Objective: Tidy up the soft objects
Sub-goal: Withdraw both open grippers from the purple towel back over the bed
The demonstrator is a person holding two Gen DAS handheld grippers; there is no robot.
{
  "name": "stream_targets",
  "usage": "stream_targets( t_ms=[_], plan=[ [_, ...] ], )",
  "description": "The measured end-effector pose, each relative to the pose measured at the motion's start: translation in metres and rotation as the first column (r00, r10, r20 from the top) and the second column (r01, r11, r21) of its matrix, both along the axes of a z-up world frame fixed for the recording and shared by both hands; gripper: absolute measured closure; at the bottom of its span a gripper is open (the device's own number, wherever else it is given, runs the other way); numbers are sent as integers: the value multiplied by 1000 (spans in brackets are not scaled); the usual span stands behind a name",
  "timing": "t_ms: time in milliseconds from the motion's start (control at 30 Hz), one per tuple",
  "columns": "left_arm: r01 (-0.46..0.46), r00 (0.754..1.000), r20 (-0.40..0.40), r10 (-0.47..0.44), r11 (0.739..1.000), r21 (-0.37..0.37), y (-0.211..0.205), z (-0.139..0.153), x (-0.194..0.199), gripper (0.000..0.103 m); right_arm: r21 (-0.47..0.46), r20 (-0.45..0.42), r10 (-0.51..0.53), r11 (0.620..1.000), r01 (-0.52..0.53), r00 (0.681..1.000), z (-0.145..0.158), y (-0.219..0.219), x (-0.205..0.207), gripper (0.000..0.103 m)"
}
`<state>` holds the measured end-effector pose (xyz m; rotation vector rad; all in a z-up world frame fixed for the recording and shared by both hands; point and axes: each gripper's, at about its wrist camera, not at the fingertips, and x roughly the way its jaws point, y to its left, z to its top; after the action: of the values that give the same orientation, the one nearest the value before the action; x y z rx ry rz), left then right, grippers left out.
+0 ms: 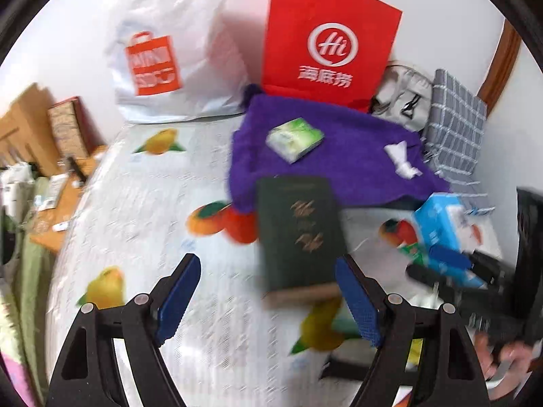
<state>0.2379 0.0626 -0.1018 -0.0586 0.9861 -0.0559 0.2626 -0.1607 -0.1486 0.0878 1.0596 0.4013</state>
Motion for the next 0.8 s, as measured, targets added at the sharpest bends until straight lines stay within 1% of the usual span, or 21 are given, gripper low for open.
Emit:
stream_targets(
  t_ms=[33,133,167,200,233,300,400,500,633,733,800],
  plan=[
    [4,1000,12,-5,1000,14,2,-1,-7,23,4,-16,-6,1000,6,1000,-4,2,1,40],
    [0,1000,11,0,1000,26,8,-5,-18,23,16,-60,1,1000,0,998,-16,9,5,48],
    [-1,1000,10,1,1000,23,10,-7,-21,23,10,-59,6,1000,-6,998,-18,11,6,57],
    [1,1000,7,-1,1000,17,12,-9,-23,23,-1,-53,11,1000,-11,999,-19,15,5,70],
    [2,1000,2,-2,1000,10,13,-11,-23,22,-15,-44,17,1000,-17,999,-18,17,5,76],
    [-1,1000,-8,1,1000,3,15,-15,-25,23,-19,-23,27,999,-27,999,-15,19,2,94],
    [-13,1000,-25,13,1000,-9,16,-21,-27,23,14,17,8,1000,-8,1000,-4,12,-3,98],
    [-18,999,-44,17,999,-30,15,-25,-32,23,62,45,-14,998,11,999,10,0,-10,98],
    [-18,999,-51,17,1000,-23,10,-24,-41,23,113,91,-52,993,41,995,33,-21,-25,98],
    [-11,999,-54,9,1000,-26,5,-22,-49,23,157,109,-68,986,50,992,47,-37,-41,98],
    [-12,998,-56,11,1000,-20,1,-21,-54,23,164,124,-76,985,55,989,54,-48,-54,98]
  ],
)
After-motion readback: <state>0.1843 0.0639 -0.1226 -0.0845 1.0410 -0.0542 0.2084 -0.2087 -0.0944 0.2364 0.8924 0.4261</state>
